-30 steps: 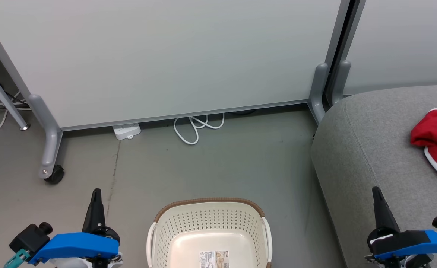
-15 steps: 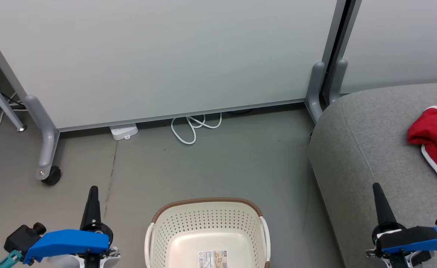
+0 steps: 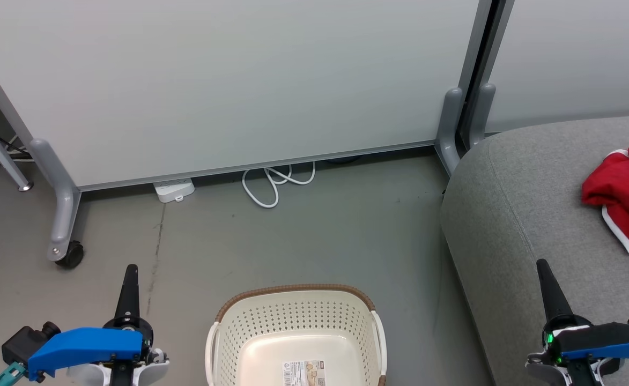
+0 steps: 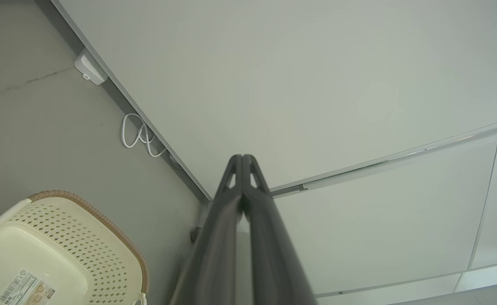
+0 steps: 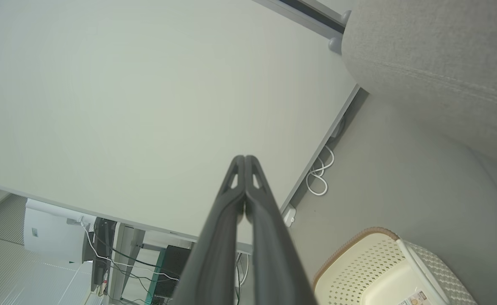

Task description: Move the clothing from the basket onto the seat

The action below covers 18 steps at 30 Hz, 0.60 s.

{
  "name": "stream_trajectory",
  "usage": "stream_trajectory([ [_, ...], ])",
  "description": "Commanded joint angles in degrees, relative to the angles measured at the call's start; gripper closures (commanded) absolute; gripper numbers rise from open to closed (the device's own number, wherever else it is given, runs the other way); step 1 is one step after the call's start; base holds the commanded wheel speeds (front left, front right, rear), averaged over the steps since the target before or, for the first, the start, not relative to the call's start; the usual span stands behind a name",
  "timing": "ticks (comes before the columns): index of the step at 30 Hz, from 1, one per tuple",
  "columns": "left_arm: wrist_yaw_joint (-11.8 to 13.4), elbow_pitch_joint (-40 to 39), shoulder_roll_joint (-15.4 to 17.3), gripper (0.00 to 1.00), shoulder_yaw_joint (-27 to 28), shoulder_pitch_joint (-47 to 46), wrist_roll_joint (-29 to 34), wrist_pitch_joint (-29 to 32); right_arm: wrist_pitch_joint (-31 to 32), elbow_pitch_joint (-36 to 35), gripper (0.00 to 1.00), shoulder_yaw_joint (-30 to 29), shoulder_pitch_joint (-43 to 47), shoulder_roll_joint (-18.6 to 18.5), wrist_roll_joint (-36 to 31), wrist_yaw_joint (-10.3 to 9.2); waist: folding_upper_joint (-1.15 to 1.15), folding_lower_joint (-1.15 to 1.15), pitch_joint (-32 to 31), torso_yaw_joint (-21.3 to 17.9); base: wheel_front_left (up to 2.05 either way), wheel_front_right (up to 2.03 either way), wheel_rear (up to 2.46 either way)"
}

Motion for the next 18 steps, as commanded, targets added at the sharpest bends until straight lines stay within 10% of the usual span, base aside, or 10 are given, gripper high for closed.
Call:
stream_trajectory([
  [1, -0.55, -0.63, 0.02, 1.0, 0.54, -1.18, -1.04, 0.37, 0.41, -0.65, 1.0, -0.13, -1.31, -0.36, 1.13, 0.02, 0.0, 0.0, 0.01, -0.03, 0.0, 0.0, 0.0],
  [18, -0.65, -0.65, 0.02, 1.0, 1.64, -1.68, -9.39, 2.52, 2.57, -1.09, 1.0, -0.33, -1.6, -0.38, 10.18, 0.02, 0.0, 0.0, 0.14, -0.69, 0.0, 0.0, 0.0],
])
